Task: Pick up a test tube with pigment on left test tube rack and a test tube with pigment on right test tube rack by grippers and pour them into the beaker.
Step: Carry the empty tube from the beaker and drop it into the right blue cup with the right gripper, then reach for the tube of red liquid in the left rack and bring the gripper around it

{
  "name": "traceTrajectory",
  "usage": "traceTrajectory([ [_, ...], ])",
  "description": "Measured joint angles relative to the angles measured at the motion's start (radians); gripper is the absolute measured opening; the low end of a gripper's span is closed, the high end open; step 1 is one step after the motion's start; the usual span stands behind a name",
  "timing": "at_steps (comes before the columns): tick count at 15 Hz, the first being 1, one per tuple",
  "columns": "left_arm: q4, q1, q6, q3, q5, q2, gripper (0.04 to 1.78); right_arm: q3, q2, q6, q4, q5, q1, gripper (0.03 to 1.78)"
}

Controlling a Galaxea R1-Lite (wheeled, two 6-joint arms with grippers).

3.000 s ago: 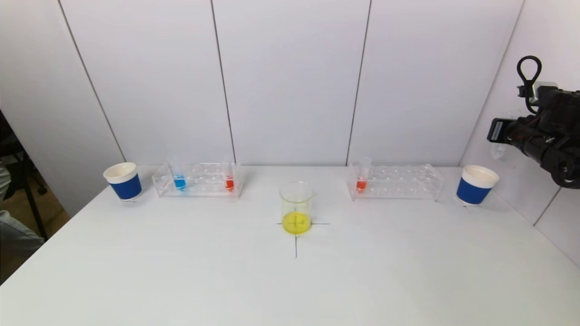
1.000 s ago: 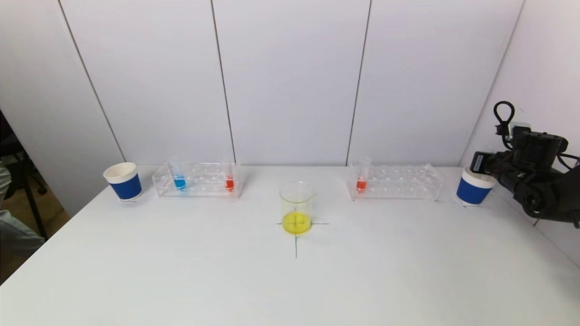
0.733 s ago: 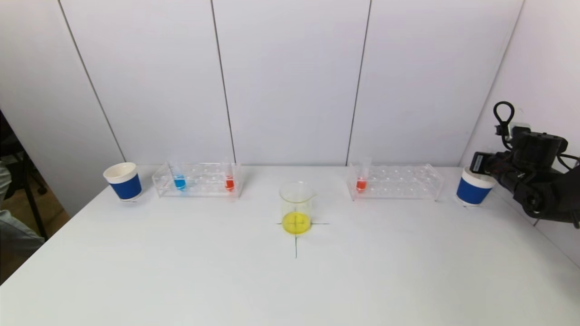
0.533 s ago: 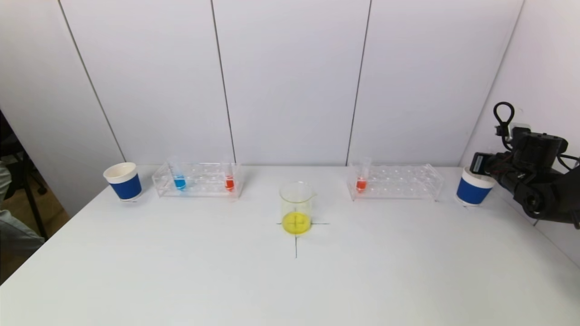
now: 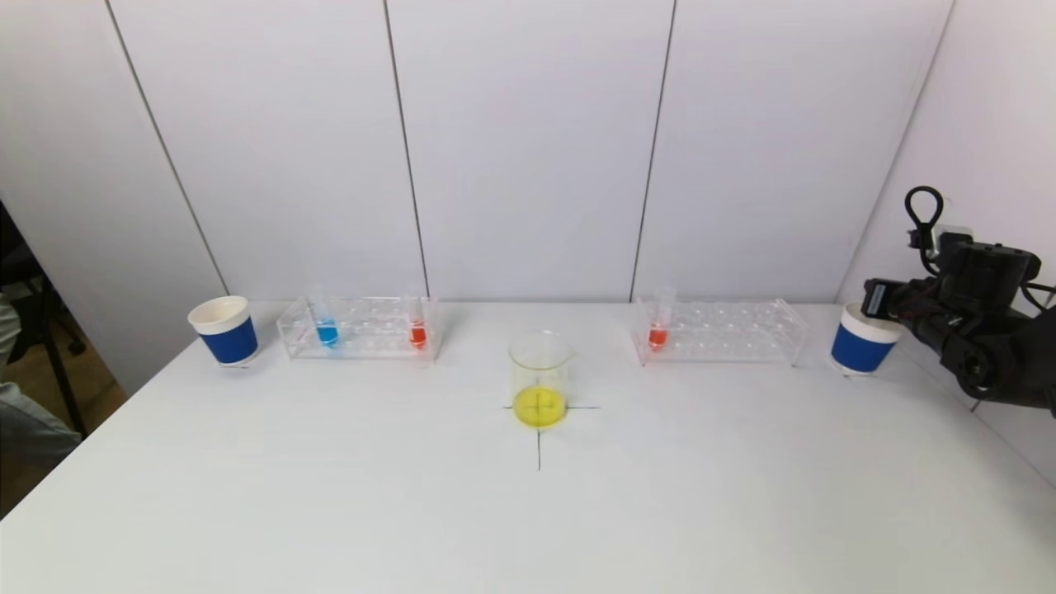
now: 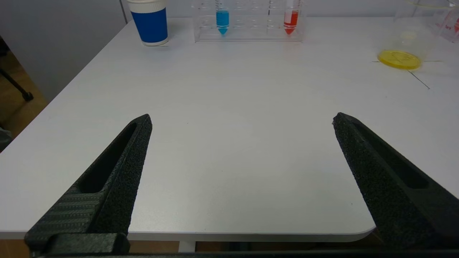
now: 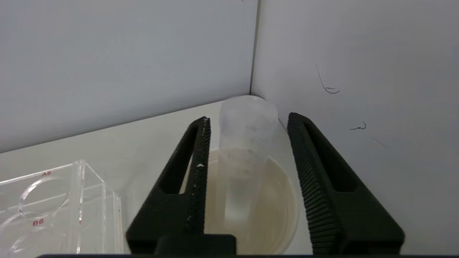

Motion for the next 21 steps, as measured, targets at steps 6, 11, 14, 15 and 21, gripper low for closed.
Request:
traceTrajectory([
  [6, 0.000, 0.000, 0.000, 0.000, 0.000, 0.000, 1.76, 0.000, -0.007, 0.000, 0.000, 0.000, -0.001, 1.68],
  [11, 0.000, 0.000, 0.000, 0.000, 0.000, 0.000, 1.76, 0.005, -0.031, 0.006, 0.000, 0.001, 0.000, 1.77],
  [14, 0.000, 0.000, 0.000, 0.000, 0.000, 0.000, 1.76, 0.031, -0.089, 0.020, 0.003, 0.017, 0.017, 1.77],
  [15, 0.000, 0.000, 0.000, 0.000, 0.000, 0.000, 1.76, 0.047, -0.117, 0.021, 0.003, 0.020, 0.029, 1.77],
  [21, 0.000, 0.000, 0.000, 0.000, 0.000, 0.000, 1.76, 0.225, -0.374, 0.023, 0.000, 0.017, 0.146, 1.77],
])
